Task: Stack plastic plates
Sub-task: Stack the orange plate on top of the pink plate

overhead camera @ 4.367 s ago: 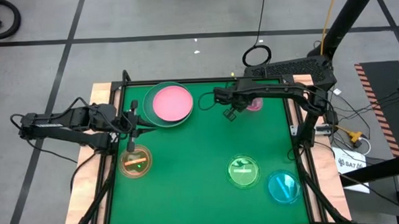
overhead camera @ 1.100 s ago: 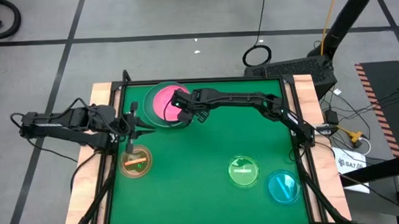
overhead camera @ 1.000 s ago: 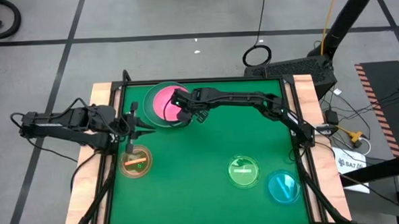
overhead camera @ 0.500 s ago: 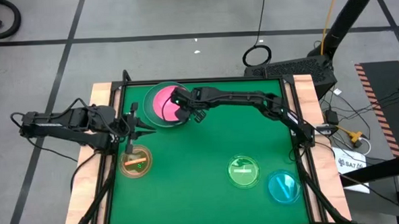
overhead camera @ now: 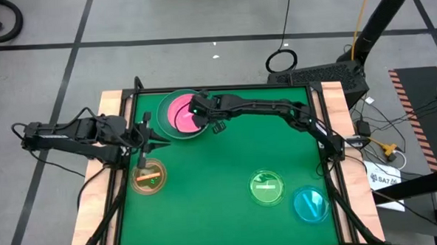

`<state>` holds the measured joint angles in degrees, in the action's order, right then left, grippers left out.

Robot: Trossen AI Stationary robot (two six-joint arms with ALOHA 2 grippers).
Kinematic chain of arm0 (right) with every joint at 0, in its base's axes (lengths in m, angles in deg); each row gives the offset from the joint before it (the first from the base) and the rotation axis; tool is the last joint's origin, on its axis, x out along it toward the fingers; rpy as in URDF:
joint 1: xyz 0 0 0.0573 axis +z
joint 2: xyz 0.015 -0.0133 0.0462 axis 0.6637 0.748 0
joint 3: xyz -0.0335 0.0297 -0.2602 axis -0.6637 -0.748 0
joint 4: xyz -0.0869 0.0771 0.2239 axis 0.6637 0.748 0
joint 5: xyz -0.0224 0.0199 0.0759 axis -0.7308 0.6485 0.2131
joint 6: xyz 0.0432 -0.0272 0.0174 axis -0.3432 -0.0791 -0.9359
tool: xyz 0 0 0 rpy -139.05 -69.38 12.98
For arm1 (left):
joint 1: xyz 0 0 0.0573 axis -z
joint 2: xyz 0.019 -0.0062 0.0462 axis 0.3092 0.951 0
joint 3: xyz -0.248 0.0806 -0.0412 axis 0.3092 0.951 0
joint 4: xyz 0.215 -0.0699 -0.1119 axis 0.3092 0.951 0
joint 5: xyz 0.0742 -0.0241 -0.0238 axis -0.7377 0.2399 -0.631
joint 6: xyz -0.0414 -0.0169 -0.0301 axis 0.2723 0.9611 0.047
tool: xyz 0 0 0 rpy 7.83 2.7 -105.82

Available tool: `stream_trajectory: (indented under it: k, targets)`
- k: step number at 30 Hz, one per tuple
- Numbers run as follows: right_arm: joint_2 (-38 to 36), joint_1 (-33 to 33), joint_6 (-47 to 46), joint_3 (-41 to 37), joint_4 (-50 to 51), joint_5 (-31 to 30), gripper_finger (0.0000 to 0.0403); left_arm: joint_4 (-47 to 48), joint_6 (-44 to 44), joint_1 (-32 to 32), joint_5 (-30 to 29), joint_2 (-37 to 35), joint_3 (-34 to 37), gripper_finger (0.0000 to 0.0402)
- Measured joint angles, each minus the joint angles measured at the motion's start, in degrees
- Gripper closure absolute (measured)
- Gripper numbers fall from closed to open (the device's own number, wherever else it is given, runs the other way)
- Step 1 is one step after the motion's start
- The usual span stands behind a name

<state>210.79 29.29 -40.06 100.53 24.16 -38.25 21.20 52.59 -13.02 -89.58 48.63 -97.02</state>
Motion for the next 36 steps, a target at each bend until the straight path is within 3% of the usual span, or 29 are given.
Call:
stream_trajectory:
  k: [3,7,12,15,22,27,32,36]
  targets:
    - [-2.2,-0.1,-7.6,0.0,5.1,5.6,0.0333,0.8,3.8,0.0,-0.6,0.1,0.0,0.0355]
    - [-5.6,-0.8,-13.2,-0.3,11.3,11.0,0.0353,3.1,10.6,0.8,-6.9,0.5,0.7,0.0355]
    - [-14.1,-0.4,-15.4,-7.5,11.5,15.5,0.0374,6.5,19.5,1.7,-9.9,0.5,1.7,0.0355]
    - [-21.2,0.5,-15.5,-17.3,4.5,18.2,0.0383,7.6,23.4,1.9,-11.4,0.5,1.8,0.0355]
    - [-39.5,1.2,-15.4,-46.8,-24.3,21.7,0.0392,9.2,30.5,1.9,-13.1,0.9,1.8,0.0355]
    - [-49.1,0.4,-14.0,-59.8,-38.9,21.7,0.0392,11.0,39.7,1.9,-12.9,4.4,1.8,0.0355]
    - [-56.2,-1.5,-14.1,-67.8,-50.3,21.9,0.0392,18.2,47.5,1.9,-4.5,12.2,1.8,0.0355]
    - [-60.5,-3.0,-12.1,-73.6,-57.0,21.9,0.0392,24.3,47.2,2.5,2.1,19.0,1.8,0.0355]
